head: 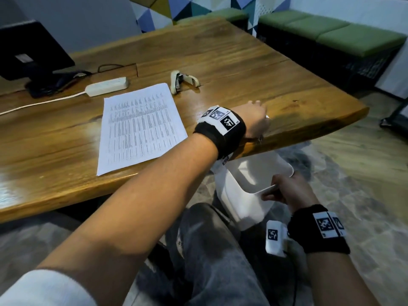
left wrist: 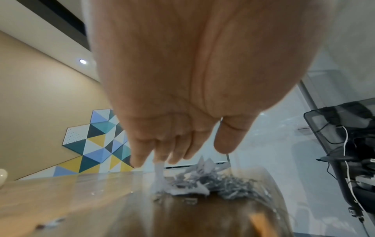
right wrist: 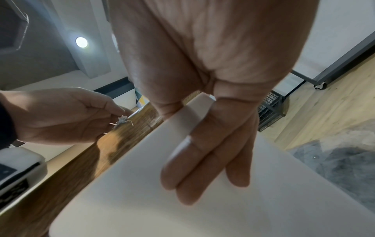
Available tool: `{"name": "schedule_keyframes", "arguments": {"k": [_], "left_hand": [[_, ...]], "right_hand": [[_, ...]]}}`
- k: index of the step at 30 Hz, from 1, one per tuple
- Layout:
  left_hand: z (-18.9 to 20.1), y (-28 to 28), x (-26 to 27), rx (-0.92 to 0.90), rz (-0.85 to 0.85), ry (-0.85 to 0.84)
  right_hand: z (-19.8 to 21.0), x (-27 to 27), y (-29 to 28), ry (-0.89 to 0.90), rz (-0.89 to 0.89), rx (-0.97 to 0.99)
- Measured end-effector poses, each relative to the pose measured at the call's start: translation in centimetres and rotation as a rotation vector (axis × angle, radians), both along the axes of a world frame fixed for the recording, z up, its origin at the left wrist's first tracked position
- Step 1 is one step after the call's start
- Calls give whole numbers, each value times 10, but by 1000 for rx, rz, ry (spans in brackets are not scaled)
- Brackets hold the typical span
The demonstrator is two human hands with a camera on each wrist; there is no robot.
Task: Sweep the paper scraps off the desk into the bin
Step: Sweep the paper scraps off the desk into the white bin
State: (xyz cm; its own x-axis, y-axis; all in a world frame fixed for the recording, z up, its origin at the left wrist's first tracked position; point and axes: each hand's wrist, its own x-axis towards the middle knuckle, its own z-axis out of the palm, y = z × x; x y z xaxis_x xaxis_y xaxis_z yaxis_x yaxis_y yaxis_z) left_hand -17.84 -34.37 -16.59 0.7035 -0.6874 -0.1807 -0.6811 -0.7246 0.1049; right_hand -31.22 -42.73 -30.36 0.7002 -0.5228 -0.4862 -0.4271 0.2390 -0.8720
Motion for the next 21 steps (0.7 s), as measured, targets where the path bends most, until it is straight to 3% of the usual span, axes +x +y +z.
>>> {"name": "schedule_keyframes", "arguments": {"k": [5, 12, 17, 21], "left_hand": [[1, 3, -5, 33, -73, 2], [9, 13, -20, -104, -110, 88], [1, 10, -27, -4, -170, 38], [-7, 10, -53, -32, -248, 1]], "right_hand": [[-2, 0, -2, 12, -21, -10], [-3, 0, -3, 7, -32, -31], [-3, 0, -2, 7, -49, -49], [-5, 0, -2, -1, -60, -44]]}}
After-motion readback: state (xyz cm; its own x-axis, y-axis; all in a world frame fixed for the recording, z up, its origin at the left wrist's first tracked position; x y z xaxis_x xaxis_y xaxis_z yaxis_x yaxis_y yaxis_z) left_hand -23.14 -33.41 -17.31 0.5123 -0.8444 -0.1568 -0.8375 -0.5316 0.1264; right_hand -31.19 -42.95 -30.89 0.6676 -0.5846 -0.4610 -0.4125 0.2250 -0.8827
